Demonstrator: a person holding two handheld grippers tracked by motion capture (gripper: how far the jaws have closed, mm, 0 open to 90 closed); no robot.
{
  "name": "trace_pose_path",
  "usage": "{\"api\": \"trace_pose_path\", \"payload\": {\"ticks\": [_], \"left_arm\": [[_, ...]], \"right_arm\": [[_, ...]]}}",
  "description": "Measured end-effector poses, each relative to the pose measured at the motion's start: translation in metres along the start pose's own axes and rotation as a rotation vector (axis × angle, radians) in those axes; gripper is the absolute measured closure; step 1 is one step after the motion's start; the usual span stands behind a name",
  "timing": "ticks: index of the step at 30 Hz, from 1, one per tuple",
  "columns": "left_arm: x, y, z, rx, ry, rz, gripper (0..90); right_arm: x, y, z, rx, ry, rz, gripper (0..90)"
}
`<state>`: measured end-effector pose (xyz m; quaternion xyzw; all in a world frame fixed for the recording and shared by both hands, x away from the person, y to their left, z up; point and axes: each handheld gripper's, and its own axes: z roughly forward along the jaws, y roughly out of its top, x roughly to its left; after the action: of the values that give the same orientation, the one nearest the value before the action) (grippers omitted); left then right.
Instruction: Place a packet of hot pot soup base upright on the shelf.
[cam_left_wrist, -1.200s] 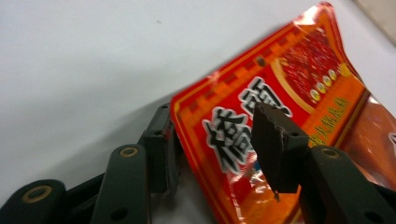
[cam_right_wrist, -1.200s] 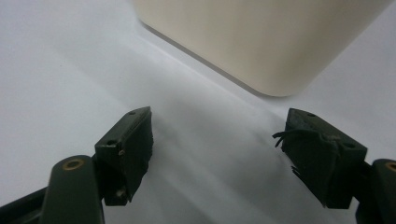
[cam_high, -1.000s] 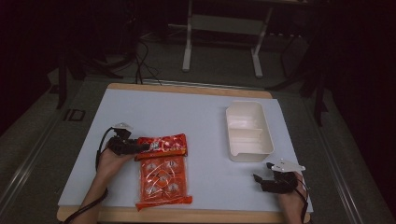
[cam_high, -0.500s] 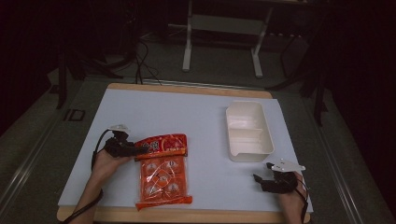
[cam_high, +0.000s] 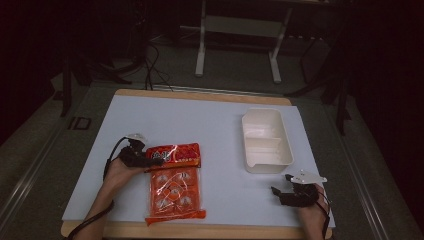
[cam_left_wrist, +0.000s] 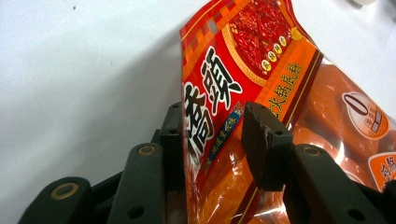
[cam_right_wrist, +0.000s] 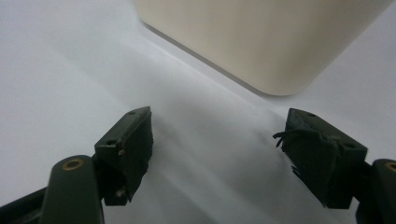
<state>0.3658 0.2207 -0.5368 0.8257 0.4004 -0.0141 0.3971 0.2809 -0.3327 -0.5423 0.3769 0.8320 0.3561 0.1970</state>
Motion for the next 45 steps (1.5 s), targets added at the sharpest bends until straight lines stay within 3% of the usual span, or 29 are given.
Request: {"api": "trace_pose_path", "payload": {"ticks": [3, 4, 5, 7, 11, 13, 18, 22, 24, 27, 31, 35, 45], "left_arm": [[-0.008, 0.0, -0.004, -0.021, -0.019, 0.062, 65.2], [-0.011, 0.001, -0.005, -0.026, -0.047, 0.076, 66.8], [-0.011, 0.001, -0.005, -0.026, -0.047, 0.076, 66.9], [-0.016, 0.003, -0.002, 0.005, -0.058, 0.109, 67.1], [-0.018, 0.006, 0.006, 0.039, -0.034, 0.109, 66.8], [-0.015, 0.009, 0.011, 0.051, -0.023, 0.089, 67.1], [-0.007, 0.005, 0.013, 0.027, -0.067, 0.051, 69.7], [-0.003, 0.002, 0.013, 0.026, -0.116, 0.043, 78.2], [-0.003, 0.002, 0.013, 0.026, -0.116, 0.043, 80.9], [-0.011, 0.006, 0.011, 0.065, -0.082, 0.092, 89.0], [-0.014, 0.01, 0.01, 0.08, -0.063, 0.092, 90.0], [-0.014, 0.013, 0.007, 0.076, -0.072, 0.092, 90.0], [-0.031, 0.048, -0.01, 0.035, -0.044, 0.151, 90.0]], "right_arm": [[0.0, 0.0, 0.0, 0.0, 0.0, 0.0, 24.2], [0.0, 0.0, 0.0, 0.0, 0.0, 0.001, 24.2], [0.0, 0.0, 0.0, 0.0, 0.0, 0.001, 24.2], [0.0, 0.0, 0.0, 0.001, 0.001, 0.001, 24.2], [0.0, 0.0, 0.0, 0.001, 0.001, 0.0, 24.2], [0.0, 0.0, 0.0, 0.0, 0.001, 0.0, 24.2], [0.0, 0.0, 0.0, 0.002, 0.004, 0.002, 24.2], [0.0, 0.0, 0.0, 0.002, 0.005, 0.002, 24.2], [0.0, 0.0, 0.0, 0.002, 0.004, 0.002, 24.2], [-0.001, 0.0, 0.0, 0.002, 0.006, 0.003, 24.2], [-0.001, 0.0, 0.0, 0.003, 0.007, 0.005, 24.2], [-0.001, 0.0, 0.0, 0.004, 0.007, 0.005, 24.2], [-0.001, 0.0, 0.0, 0.002, 0.007, 0.004, 24.2]]}}
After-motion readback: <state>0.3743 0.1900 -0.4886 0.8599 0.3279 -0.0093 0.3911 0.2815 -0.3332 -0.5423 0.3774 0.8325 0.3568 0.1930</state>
